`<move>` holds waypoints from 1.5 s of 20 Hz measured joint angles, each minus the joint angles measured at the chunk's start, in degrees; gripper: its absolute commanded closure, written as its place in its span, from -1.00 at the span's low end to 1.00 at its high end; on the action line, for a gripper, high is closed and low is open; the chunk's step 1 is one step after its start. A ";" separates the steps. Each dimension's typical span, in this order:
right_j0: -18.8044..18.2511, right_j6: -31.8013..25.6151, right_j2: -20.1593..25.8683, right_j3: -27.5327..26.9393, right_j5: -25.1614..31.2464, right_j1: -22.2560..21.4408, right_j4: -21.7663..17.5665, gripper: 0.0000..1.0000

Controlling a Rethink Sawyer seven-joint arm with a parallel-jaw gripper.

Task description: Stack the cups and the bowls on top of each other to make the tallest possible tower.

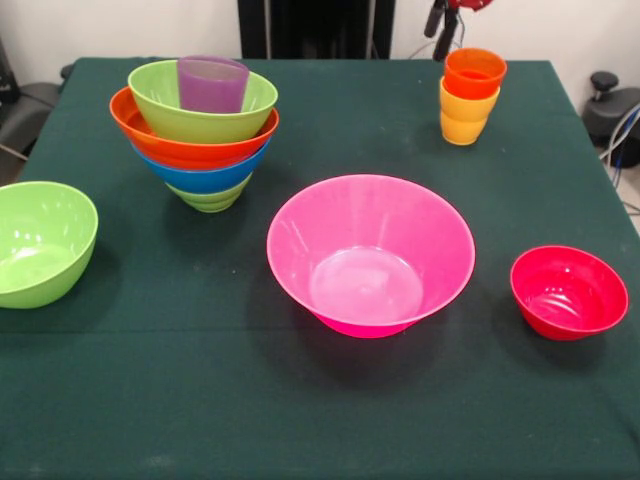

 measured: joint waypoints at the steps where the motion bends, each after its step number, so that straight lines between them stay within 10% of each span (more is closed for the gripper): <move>1: 0.13 1.89 -0.71 -0.38 1.24 0.05 0.39 -1.00; 12: 0.90 12.32 -2.75 -3.77 5.88 0.59 1.01 -1.00; 30: 0.64 13.48 -1.88 -7.13 4.74 4.79 1.03 -1.00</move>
